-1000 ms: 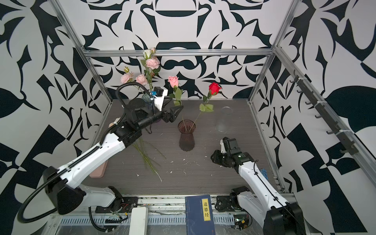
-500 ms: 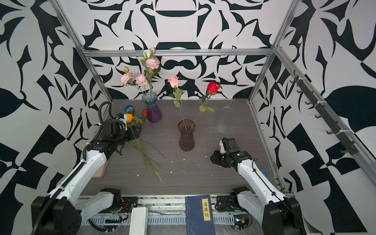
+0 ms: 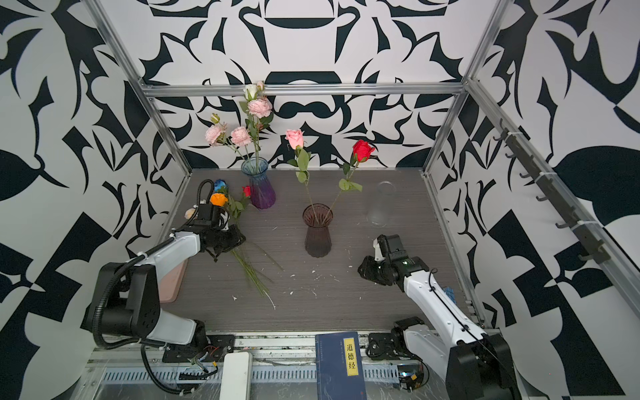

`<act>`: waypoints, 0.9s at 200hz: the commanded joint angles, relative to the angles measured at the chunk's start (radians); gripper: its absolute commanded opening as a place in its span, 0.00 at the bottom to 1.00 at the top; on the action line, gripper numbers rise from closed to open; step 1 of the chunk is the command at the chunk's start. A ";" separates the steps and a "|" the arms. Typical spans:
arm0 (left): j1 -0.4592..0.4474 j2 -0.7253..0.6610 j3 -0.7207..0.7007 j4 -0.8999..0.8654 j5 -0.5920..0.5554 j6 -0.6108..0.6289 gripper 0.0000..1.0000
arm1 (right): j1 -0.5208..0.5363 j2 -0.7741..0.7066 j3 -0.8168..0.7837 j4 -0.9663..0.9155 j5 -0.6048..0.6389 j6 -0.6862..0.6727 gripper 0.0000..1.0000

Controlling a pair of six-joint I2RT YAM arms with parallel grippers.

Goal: Arrange flowers in a vase
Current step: Pick up the flower from the top-left of the table.

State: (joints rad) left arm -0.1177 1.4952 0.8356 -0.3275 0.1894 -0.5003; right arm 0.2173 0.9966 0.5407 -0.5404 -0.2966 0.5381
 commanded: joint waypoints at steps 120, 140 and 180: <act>0.003 0.130 0.033 -0.052 -0.129 -0.028 0.25 | -0.002 0.005 0.009 0.016 -0.005 -0.015 0.44; 0.004 0.166 0.051 -0.047 -0.131 -0.023 0.23 | -0.003 0.003 0.010 0.014 -0.005 -0.014 0.43; 0.004 0.200 0.091 -0.057 -0.128 -0.020 0.05 | -0.002 0.000 0.010 0.012 -0.004 -0.013 0.44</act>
State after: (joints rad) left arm -0.1177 1.6764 0.9077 -0.3569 0.0677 -0.5240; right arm 0.2173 1.0107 0.5407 -0.5331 -0.2993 0.5377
